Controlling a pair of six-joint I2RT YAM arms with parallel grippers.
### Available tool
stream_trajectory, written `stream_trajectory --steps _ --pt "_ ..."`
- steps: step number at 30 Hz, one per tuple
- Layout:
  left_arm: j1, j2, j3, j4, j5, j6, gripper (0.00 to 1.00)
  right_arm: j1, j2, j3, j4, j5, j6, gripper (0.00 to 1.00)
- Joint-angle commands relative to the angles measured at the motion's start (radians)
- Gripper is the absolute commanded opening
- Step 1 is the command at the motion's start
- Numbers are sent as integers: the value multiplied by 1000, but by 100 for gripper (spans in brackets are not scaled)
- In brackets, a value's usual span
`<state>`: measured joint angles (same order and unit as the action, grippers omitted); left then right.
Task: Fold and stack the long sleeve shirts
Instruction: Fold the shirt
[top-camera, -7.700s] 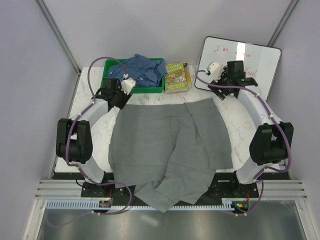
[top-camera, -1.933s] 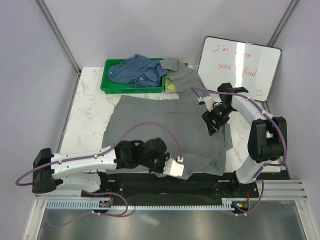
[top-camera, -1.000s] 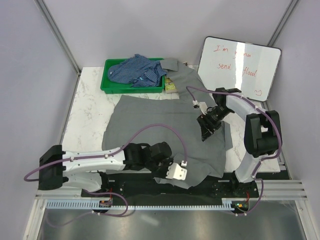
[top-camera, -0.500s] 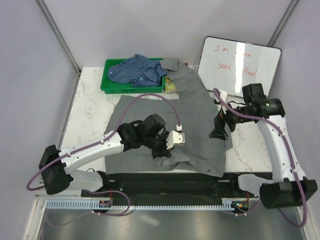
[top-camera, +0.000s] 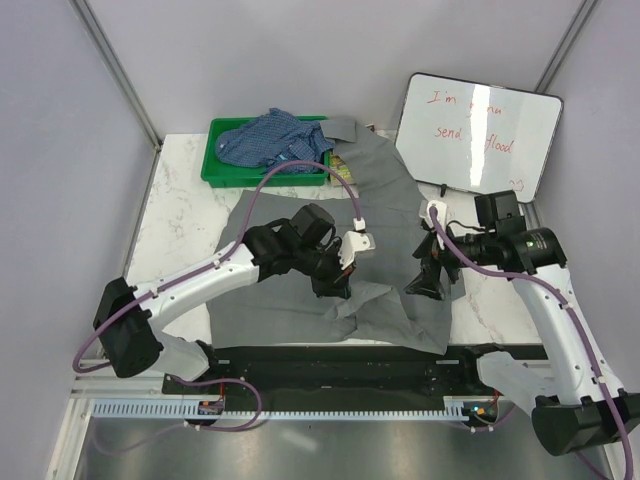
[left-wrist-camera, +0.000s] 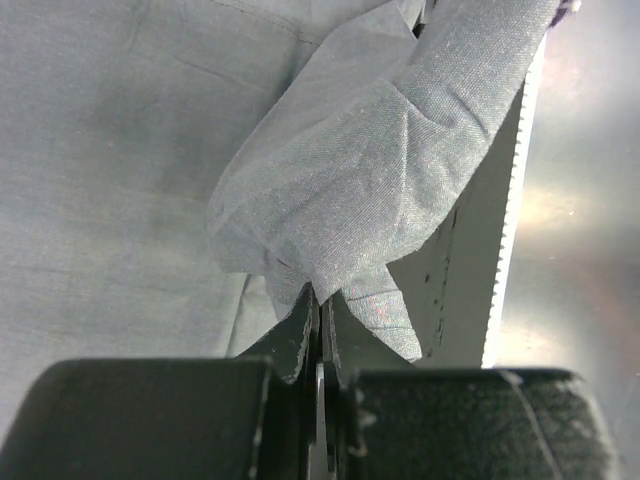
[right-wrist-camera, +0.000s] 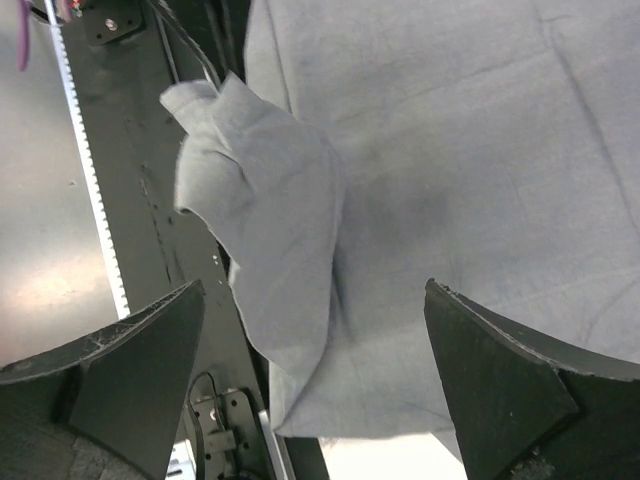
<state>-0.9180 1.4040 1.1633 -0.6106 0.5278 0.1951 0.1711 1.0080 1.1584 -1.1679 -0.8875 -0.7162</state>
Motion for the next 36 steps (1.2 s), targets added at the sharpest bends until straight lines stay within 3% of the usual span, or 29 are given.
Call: stream_trajectory --steps 1,17,20,21,23,24,27,28,31,36 --pt "8 21 53 14 61 -79 2 70 -40 -48 210 -48 155 98" --pt "33 64 108 12 98 -108 2 344 -14 -138 393 85 296 95" --pt "34 56 107 11 97 -106 2 352 -2 -129 432 107 325 53" --pt "37 49 101 9 95 -106 4 354 6 -112 427 114 322 27" --pt "70 7 82 -8 104 -91 24 355 7 -89 392 145 299 3" --pt "89 -12 47 -17 116 -68 40 354 -5 -75 366 156 294 0" --pt "197 -141 -78 -121 81 131 51 355 -51 -59 324 191 276 0" --pt "211 -173 -117 -156 54 265 52 355 -61 -52 315 205 273 0" --pt "300 -282 -273 -294 -61 487 52 354 -94 -13 292 223 281 0" --pt "476 -390 -435 -457 -147 726 52 354 -83 84 293 306 281 0"
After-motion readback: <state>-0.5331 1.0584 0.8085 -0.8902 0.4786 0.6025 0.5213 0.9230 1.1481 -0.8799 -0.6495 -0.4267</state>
